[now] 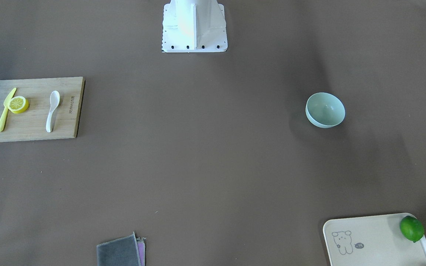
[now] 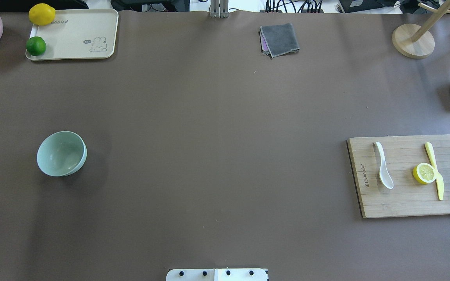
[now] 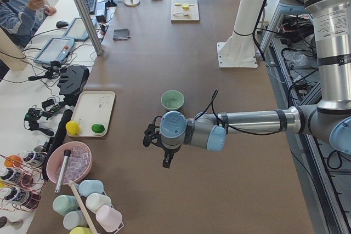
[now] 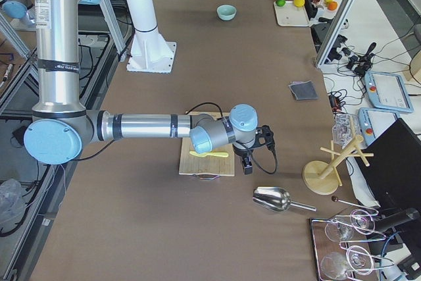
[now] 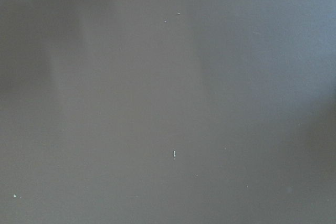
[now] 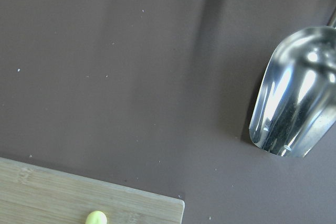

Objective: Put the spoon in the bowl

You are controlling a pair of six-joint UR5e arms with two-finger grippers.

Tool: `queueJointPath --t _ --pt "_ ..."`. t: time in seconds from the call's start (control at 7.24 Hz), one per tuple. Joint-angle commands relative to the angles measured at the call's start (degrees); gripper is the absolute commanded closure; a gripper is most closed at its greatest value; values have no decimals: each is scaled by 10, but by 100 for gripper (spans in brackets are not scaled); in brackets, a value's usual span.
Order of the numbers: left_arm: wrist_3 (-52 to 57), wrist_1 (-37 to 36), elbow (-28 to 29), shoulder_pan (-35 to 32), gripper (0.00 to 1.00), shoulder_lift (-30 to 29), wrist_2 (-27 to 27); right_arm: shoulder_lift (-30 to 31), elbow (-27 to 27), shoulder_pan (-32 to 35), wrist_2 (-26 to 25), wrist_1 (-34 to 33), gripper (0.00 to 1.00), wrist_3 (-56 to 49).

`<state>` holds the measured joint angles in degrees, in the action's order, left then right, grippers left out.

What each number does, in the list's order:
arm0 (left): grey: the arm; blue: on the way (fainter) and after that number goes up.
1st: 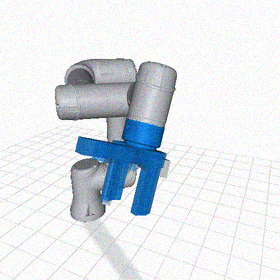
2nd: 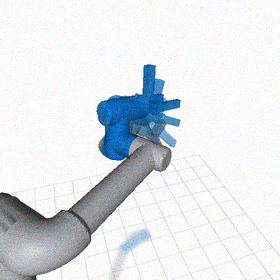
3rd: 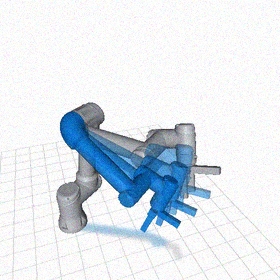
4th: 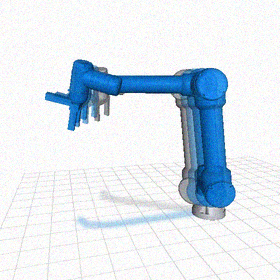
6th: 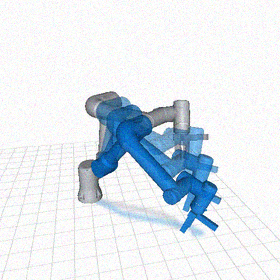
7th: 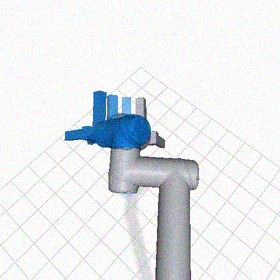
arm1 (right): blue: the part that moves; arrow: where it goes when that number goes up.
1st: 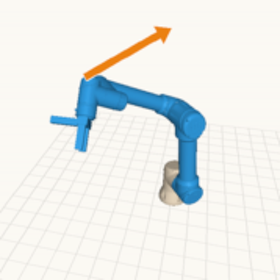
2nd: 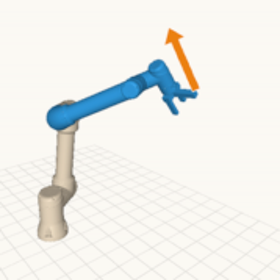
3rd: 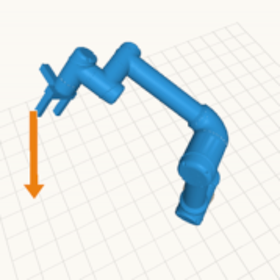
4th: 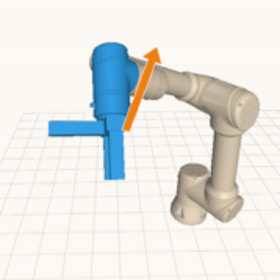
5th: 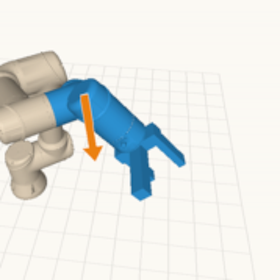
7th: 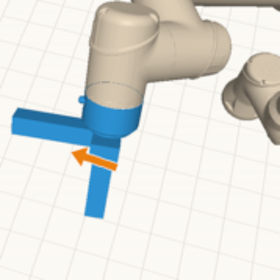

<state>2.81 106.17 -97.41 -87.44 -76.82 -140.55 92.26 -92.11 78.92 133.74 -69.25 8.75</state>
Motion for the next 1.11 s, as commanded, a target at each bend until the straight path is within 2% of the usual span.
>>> queueJointPath --t 0.0,0.28,0.55,0.97 --pt "-2 -11 -7 2 2 -4 1 5 4 1 5 0 0 -2" --pt "6 -155 -51 5 2 -40 3 0 4 12 7 -1 0 -2" --pt "7 -173 -59 6 2 -41 53 -4 1 32 7 -10 0 -2" --pt "6 -173 -56 7 2 -39 57 -10 -3 43 6 -43 0 -3"
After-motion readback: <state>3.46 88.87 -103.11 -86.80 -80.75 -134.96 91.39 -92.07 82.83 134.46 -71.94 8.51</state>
